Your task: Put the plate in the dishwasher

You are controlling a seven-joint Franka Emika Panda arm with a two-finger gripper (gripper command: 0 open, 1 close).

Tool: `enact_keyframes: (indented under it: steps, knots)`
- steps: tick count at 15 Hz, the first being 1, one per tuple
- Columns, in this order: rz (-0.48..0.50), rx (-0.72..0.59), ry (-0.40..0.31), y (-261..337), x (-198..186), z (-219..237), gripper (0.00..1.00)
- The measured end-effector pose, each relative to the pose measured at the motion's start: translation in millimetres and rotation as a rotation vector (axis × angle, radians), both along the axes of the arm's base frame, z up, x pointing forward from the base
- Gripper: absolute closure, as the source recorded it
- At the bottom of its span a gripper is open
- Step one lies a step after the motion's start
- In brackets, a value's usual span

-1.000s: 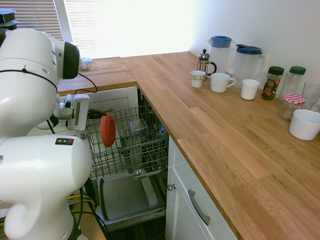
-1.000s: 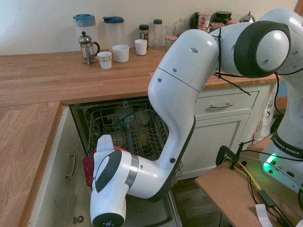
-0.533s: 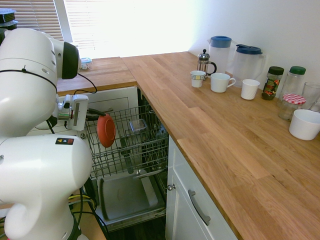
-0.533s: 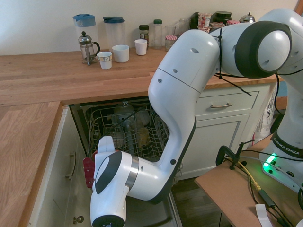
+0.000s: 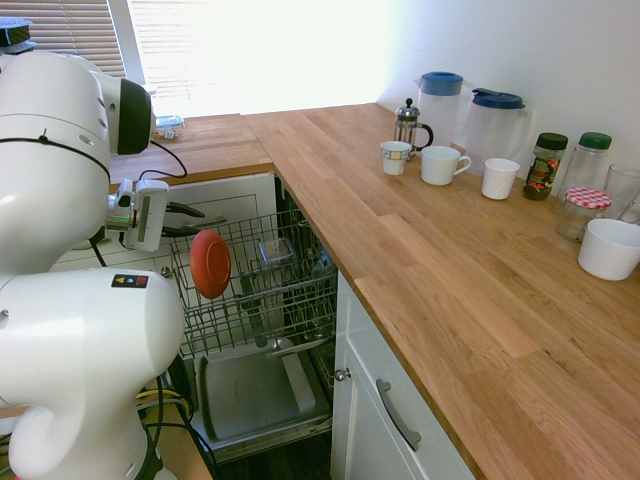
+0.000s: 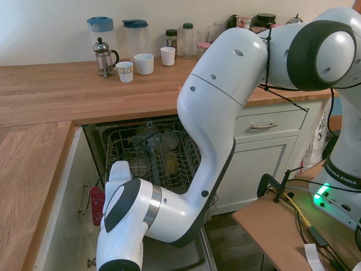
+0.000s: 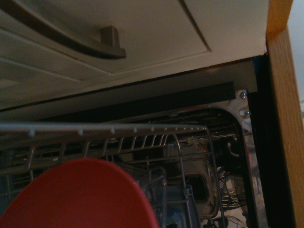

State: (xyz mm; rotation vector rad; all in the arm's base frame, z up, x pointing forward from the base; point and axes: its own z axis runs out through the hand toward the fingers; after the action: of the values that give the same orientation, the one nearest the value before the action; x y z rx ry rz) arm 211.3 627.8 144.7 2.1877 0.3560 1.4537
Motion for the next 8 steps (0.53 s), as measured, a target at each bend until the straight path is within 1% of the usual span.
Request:
enact_keyframes:
  steps: [4, 8]
  knots:
    - [-0.020, 0.049, 0.001, 6.8, -11.9, 42.7, 0.00]
    - [-0.078, 0.092, 0.010, -0.9, -15.3, 82.9, 0.00]
